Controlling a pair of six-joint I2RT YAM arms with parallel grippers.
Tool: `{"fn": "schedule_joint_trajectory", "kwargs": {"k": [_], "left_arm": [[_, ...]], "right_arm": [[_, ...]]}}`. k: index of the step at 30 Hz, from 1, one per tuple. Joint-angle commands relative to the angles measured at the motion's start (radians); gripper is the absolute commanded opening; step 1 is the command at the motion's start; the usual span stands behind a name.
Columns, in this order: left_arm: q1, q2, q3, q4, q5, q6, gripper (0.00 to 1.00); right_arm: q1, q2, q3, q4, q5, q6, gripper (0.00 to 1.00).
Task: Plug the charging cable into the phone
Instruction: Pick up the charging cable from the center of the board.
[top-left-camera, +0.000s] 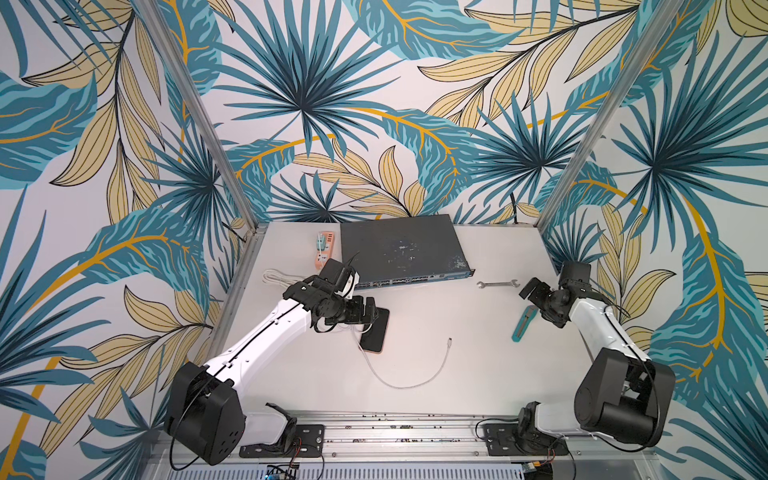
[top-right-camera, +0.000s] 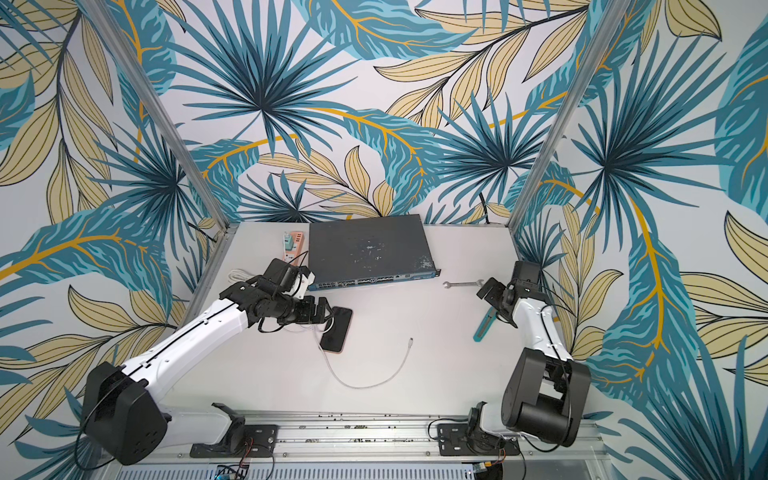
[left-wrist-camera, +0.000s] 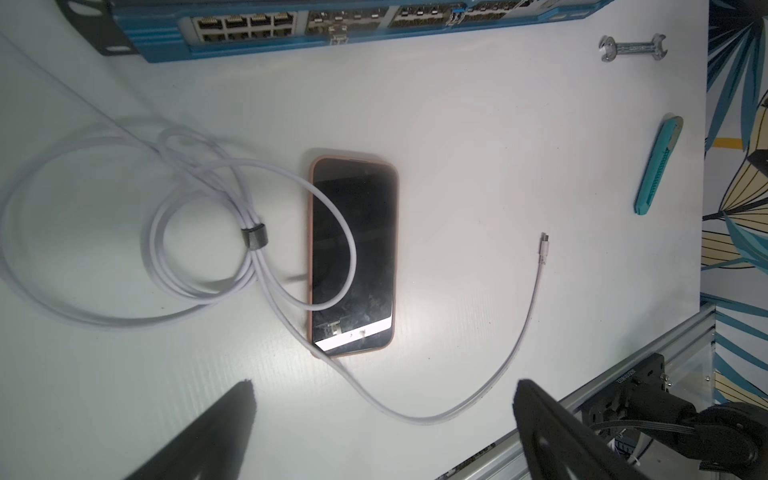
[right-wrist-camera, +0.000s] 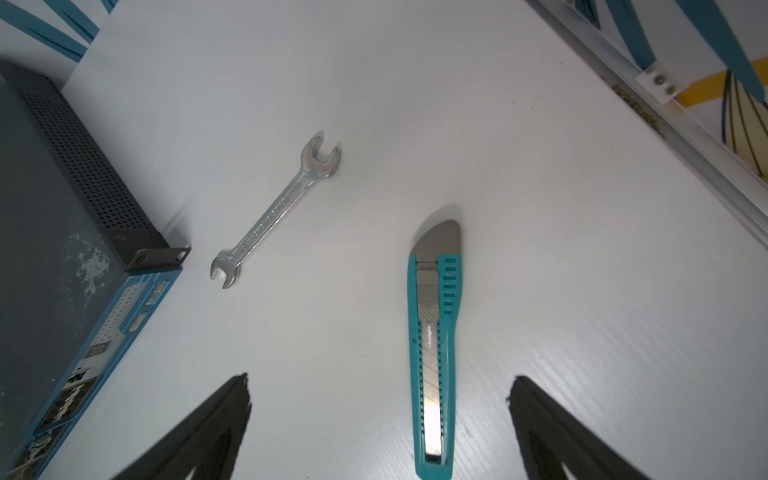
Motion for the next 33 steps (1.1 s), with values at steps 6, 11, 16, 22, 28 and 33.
{"fn": "schedule_joint_trajectory", "kwargs": {"k": [6,11,16,22,28,33], "left_arm": [[0.004,-0.063,-0.056,-0.012,-0.051,0.011,1.00],[0.004,-0.069,-0.065,-0.013,-0.063,0.002,1.00],[0.004,-0.094,-0.087,-0.005,-0.071,-0.021,1.00],[-0.012,-0.114,-0.119,0.006,-0.076,-0.036,1.00],[-0.033,-0.119,-0.151,0.029,-0.072,-0.058,1.00],[-0.043,-0.116,-0.157,0.038,-0.069,-0.073,1.00]], "right_arm": [[0.185,-0.044,0.020,-0.195,0.012,-0.001,1.00],[0.288,-0.065,0.010,-0.216,0.007,0.047,0.99],[0.386,-0.072,-0.015,-0.218,0.007,0.098,0.94],[0.520,-0.067,-0.065,-0.198,0.013,0.163,0.88],[0.627,-0.052,-0.109,-0.166,-0.002,0.222,0.80],[0.704,-0.031,-0.146,-0.138,-0.013,0.265,0.72]]}}
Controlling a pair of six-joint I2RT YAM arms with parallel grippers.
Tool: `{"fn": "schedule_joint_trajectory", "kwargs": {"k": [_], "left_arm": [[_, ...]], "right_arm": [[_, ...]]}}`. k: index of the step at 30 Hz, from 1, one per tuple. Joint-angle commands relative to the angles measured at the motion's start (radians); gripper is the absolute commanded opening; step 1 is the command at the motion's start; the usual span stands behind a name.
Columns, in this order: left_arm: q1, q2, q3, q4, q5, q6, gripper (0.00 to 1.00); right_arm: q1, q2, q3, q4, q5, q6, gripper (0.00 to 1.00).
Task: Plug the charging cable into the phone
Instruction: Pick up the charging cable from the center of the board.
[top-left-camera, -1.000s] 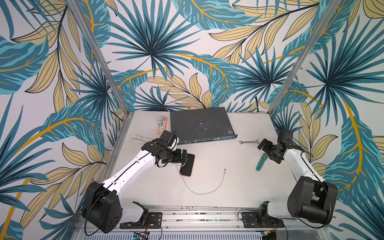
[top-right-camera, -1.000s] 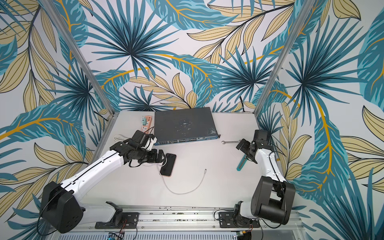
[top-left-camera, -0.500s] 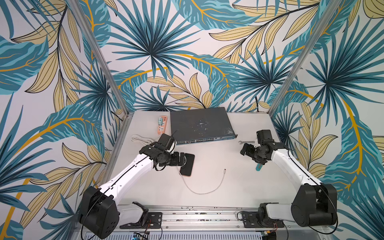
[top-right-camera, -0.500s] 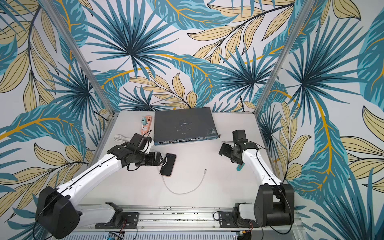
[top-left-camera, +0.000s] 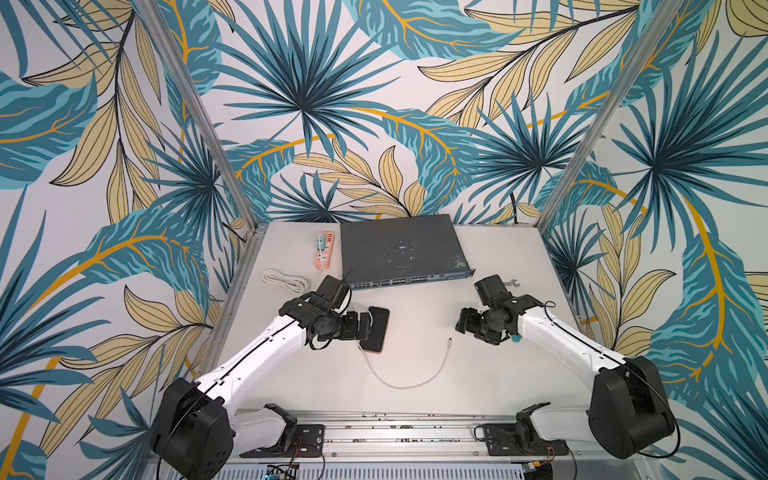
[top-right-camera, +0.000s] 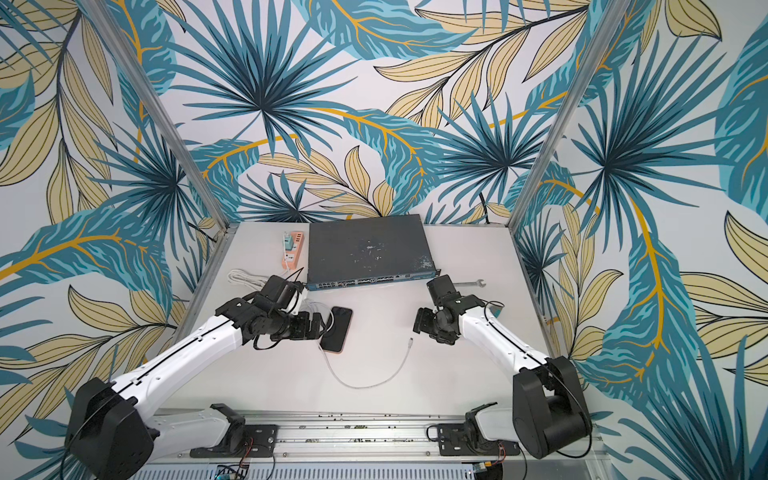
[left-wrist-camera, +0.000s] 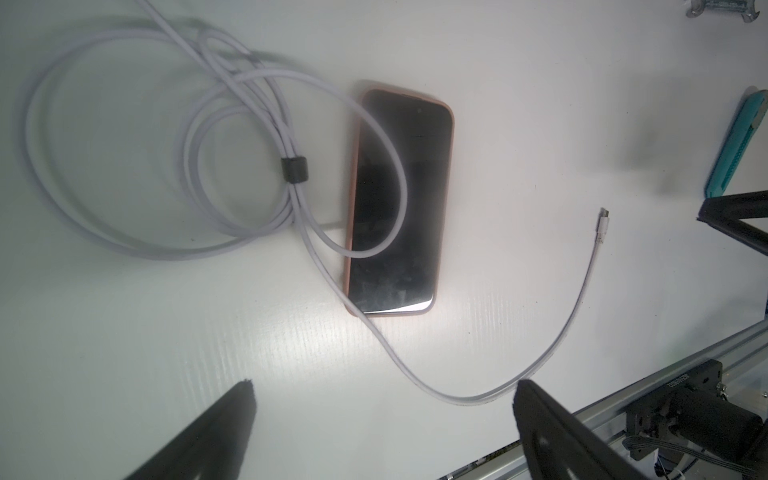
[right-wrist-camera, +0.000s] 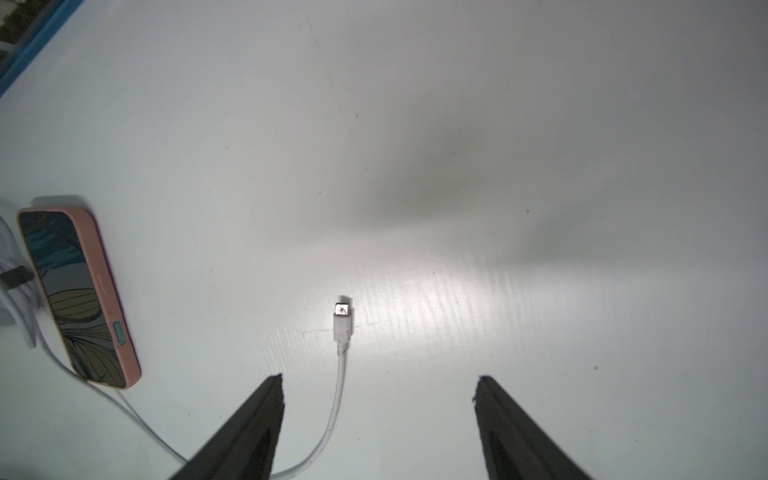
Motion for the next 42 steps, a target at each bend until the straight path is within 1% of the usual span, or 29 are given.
{"fn": "schedule_joint_trajectory", "kwargs": {"k": [1,7,15,28,33,42], "left_arm": [[-0.010,-0.017,-0.009,0.033,-0.006,-0.017,1.00],[-0.023,-0.025,-0.034,0.034,-0.008,-0.034,1.00],[-0.037,-0.044,-0.065,0.033,-0.012,-0.050,1.00],[-0.036,-0.025,-0.057,0.036,0.001,-0.020,1.00],[-0.036,-0.018,-0.057,0.039,0.008,-0.011,1.00],[-0.036,-0.022,-0.070,0.045,0.000,-0.001,1.00]], "right_arm": [[0.040,0.015,-0.036,0.028,-0.010,0.055,0.71],[0.106,0.042,-0.076,0.062,-0.019,0.091,0.66],[0.158,0.082,-0.110,0.104,-0.028,0.143,0.60],[0.209,0.154,-0.074,0.089,0.006,0.183,0.52],[0.222,0.178,-0.070,0.087,0.014,0.191,0.45],[0.259,0.282,-0.007,0.019,0.062,0.176,0.36]]}}
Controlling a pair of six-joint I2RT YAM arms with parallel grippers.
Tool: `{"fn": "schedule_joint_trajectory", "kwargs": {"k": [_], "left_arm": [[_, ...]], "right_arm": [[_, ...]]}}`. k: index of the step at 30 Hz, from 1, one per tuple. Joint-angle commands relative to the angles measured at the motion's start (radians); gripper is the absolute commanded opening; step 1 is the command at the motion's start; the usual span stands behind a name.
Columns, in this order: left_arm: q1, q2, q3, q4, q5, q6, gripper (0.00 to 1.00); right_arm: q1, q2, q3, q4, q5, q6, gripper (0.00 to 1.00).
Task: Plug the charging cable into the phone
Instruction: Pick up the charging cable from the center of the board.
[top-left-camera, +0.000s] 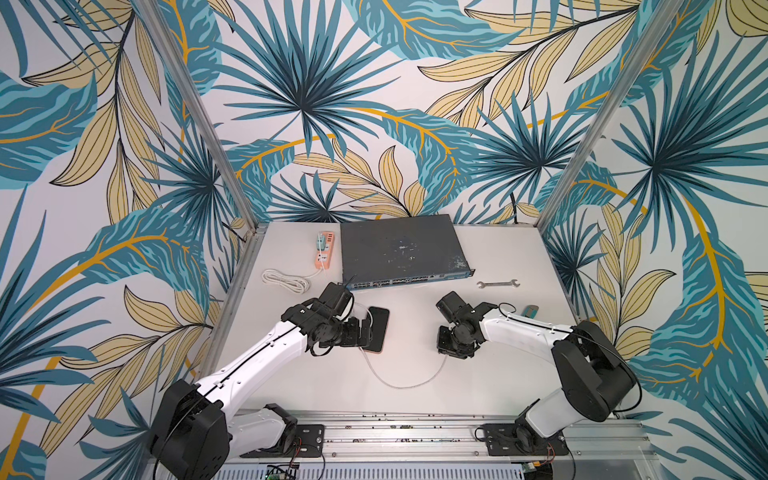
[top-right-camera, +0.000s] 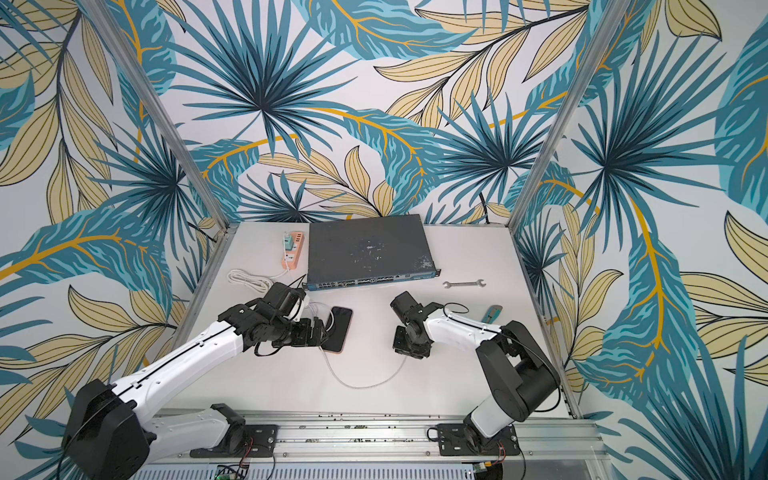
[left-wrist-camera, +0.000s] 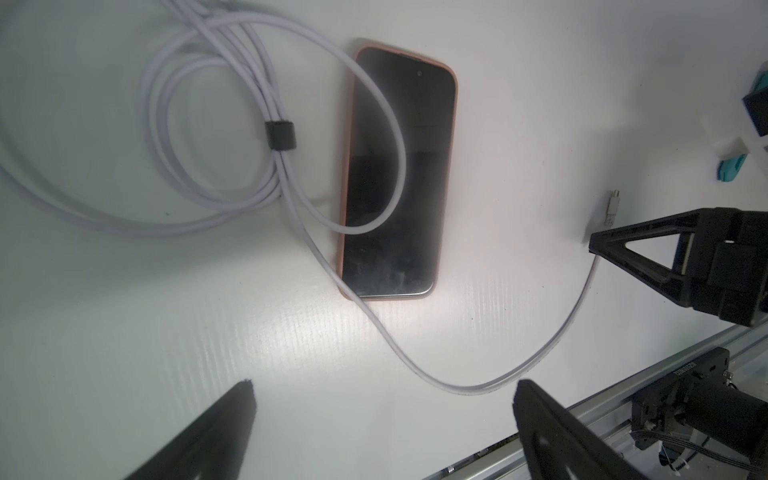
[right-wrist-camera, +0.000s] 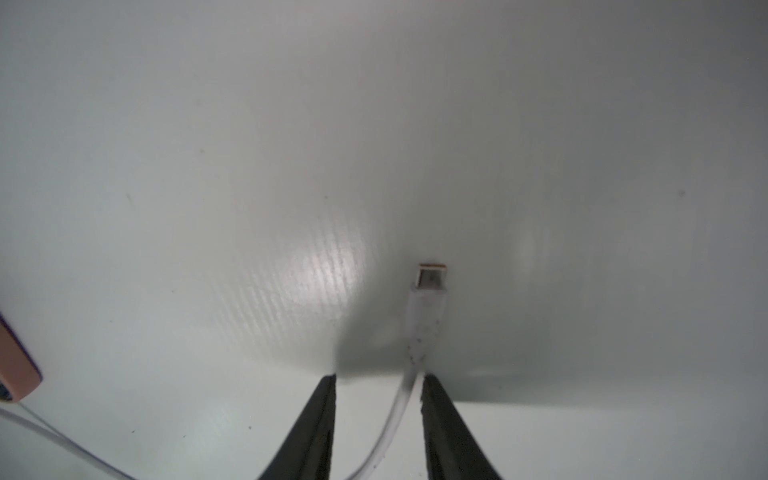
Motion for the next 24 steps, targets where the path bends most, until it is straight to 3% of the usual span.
{"fn": "schedule_joint_trajectory", "kwargs": {"k": [1,5,14,19,24], "left_arm": [[-0.003,0.000,-0.014,0.024,-0.001,0.017,1.00],[-0.003,0.005,-0.016,0.026,-0.001,0.022,1.00],[-0.002,0.013,-0.009,0.028,0.003,0.026,1.00],[-0.002,0.015,0.008,0.066,0.045,-0.015,1.00],[-0.002,0.012,0.012,0.182,0.127,-0.105,1.00]], "right_arm": [[0.013,0.056,-0.016,-0.054,0.036,-0.001,0.35],[0.014,0.074,-0.017,-0.063,0.052,-0.003,0.27],[0.017,0.096,0.045,-0.027,0.108,-0.078,0.01],[0.018,0.078,0.128,0.012,0.152,-0.199,0.00],[0.017,0.025,0.187,0.142,0.098,-0.351,0.00]]}}
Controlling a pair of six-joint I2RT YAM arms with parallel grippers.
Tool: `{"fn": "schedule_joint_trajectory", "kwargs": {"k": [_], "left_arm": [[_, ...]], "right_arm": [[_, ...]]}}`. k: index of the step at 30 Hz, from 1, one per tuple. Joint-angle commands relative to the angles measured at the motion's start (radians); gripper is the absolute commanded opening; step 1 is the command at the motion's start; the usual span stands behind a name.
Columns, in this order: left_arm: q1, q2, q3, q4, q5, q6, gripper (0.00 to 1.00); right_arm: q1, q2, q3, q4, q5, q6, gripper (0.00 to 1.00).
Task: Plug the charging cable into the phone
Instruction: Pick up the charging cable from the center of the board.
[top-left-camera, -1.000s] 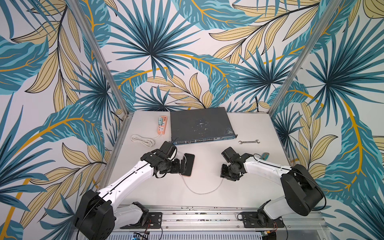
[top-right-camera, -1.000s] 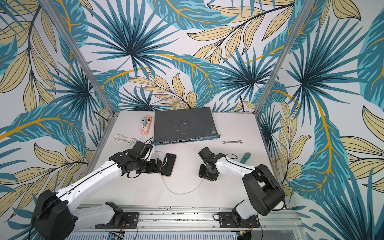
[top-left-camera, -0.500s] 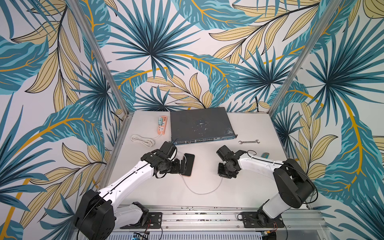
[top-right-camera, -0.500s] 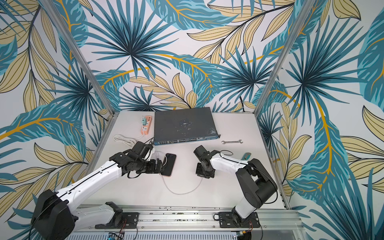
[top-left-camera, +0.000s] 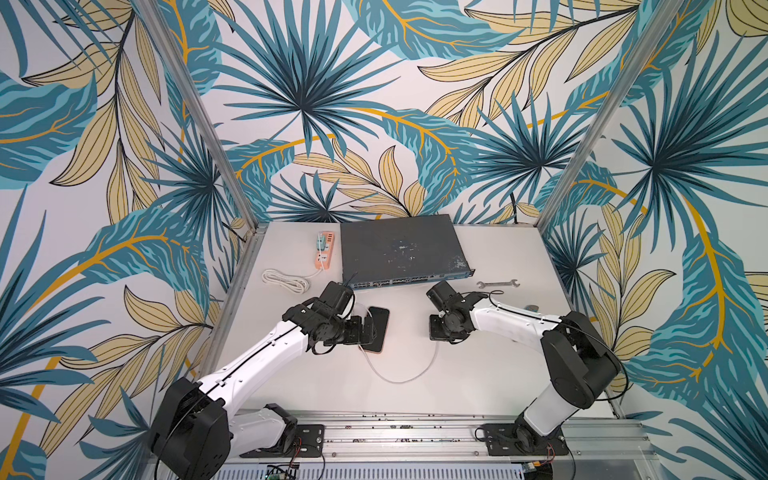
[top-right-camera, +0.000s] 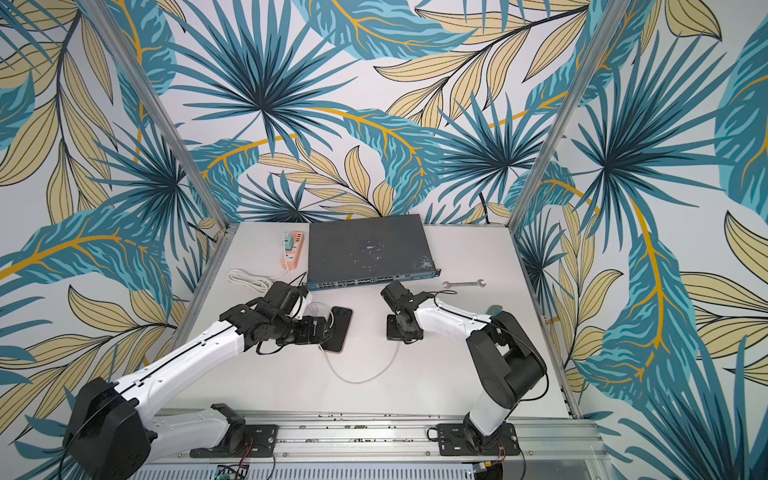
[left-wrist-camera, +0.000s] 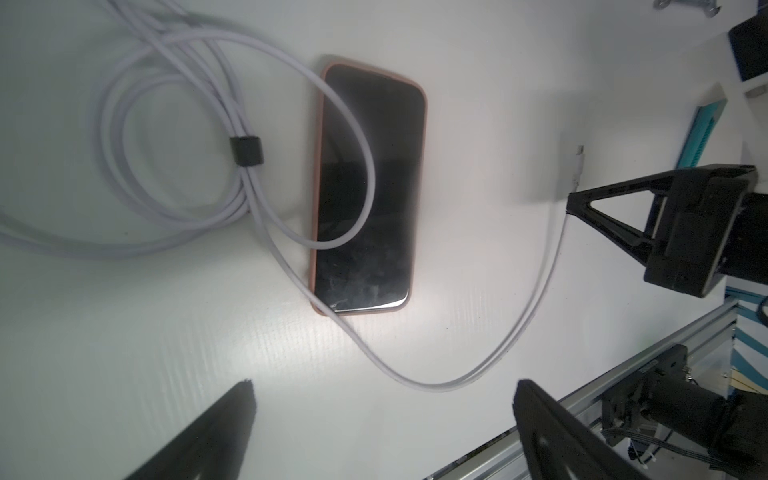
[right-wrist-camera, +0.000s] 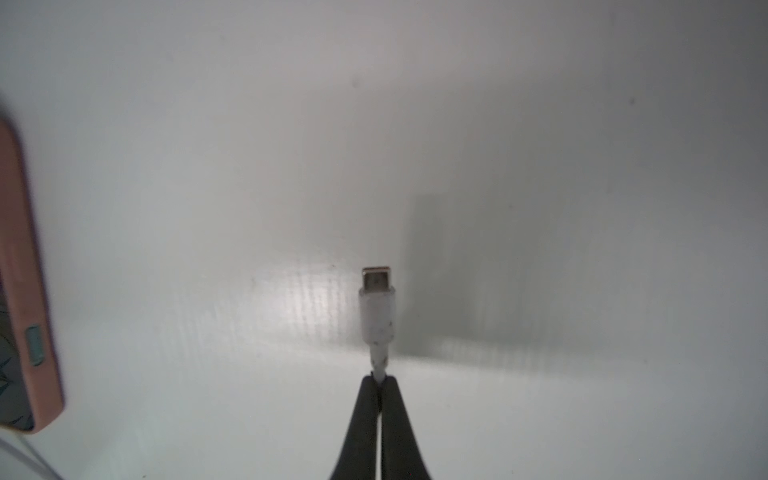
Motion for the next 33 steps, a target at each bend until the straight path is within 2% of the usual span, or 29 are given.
{"fn": "schedule_joint_trajectory", "kwargs": {"k": [1,8,15,18,22,28,33], "left_arm": [[-0.002,0.003,0.013,0.121,0.075,-0.077,1.00],[-0.001,0.006,-0.004,0.323,0.140,-0.197,1.00],[-0.002,0.021,0.003,0.436,0.170,-0.235,0.99],[-0.003,0.032,0.003,0.479,0.189,-0.243,0.91],[-0.002,0.055,0.019,0.507,0.218,-0.231,0.87],[-0.002,0.052,0.025,0.537,0.235,-0.213,0.86],[-0.003,0.059,0.024,0.579,0.249,-0.218,0.80]], "right_arm": [[0.002,-0.054,0.041,0.113,-0.027,-0.144,0.00],[0.001,-0.078,0.096,0.225,-0.184,-0.227,0.00],[0.001,-0.149,0.056,0.317,-0.315,-0.238,0.00],[0.001,-0.173,0.037,0.330,-0.373,-0.254,0.00],[0.001,-0.188,0.026,0.329,-0.443,-0.275,0.00],[0.001,-0.189,0.033,0.309,-0.483,-0.290,0.00],[0.002,-0.191,0.037,0.296,-0.494,-0.296,0.00]]}}
